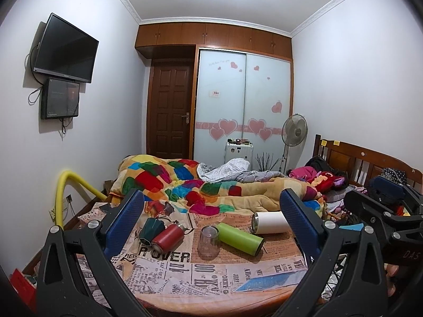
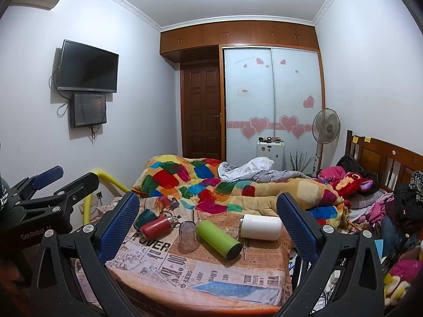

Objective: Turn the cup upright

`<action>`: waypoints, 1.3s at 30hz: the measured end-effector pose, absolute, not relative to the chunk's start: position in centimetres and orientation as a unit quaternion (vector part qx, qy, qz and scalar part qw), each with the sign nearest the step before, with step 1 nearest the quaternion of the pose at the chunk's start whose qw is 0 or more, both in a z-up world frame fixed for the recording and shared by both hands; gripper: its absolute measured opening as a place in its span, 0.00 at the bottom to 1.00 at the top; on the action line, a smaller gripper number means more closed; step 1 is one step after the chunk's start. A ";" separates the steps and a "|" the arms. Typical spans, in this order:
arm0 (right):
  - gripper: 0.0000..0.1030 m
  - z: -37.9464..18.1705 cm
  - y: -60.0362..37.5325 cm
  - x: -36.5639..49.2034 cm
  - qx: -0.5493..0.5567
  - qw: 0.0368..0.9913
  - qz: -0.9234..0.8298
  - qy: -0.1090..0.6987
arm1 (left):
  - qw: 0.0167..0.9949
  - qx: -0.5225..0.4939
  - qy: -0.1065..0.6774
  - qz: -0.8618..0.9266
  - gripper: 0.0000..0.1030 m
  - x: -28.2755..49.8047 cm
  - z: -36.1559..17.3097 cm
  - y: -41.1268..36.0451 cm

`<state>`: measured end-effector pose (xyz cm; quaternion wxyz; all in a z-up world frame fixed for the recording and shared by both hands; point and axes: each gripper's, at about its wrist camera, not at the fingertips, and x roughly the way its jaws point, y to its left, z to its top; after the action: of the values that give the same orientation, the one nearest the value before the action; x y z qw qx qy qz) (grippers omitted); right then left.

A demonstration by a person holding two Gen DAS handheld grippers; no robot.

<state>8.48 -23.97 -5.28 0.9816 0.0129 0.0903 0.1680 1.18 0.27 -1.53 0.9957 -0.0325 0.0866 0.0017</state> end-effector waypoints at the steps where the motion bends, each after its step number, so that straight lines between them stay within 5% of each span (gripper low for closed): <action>1: 1.00 -5.1 -23.9 8.6 0.013 0.981 0.168 0.091 | 0.996 -0.033 0.086 0.002 1.00 1.2 -1.5 0.3; 39: 1.00 -5.3 -23.8 8.8 0.010 0.981 0.168 0.098 | 0.996 -0.034 0.087 0.002 1.00 1.7 -1.5 0.6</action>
<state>8.77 -23.78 -5.28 0.9808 0.0099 0.0977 0.1683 1.69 0.57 -1.53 0.9956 -0.0342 0.0873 0.0017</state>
